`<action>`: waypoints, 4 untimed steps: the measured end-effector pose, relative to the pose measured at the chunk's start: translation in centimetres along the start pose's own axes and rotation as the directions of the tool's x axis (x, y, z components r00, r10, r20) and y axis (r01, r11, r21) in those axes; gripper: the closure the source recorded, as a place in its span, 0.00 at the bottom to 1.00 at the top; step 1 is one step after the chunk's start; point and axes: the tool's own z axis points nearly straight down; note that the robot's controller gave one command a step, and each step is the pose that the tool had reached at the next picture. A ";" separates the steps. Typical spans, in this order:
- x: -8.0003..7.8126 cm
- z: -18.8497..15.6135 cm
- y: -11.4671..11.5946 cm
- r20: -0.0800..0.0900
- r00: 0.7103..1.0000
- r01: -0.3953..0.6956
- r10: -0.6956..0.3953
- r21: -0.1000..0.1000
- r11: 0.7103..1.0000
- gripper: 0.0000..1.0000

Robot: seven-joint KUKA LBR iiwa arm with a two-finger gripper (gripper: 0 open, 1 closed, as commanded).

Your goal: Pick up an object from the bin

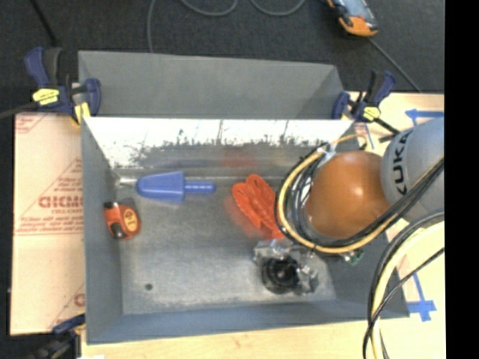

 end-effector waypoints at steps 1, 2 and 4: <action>0.0 0.0 0.0 0.000 1.000 0.000 0.000 0.000 1.000 1.00; 0.0 -0.2 0.0 -0.001 1.000 -0.001 0.001 -0.001 1.000 1.00; 0.1 -3.5 0.2 -0.008 1.000 -0.002 0.002 -0.010 1.000 1.00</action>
Offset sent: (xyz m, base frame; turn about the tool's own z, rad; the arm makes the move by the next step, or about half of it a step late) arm 0.0000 -0.0002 0.0316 0.0000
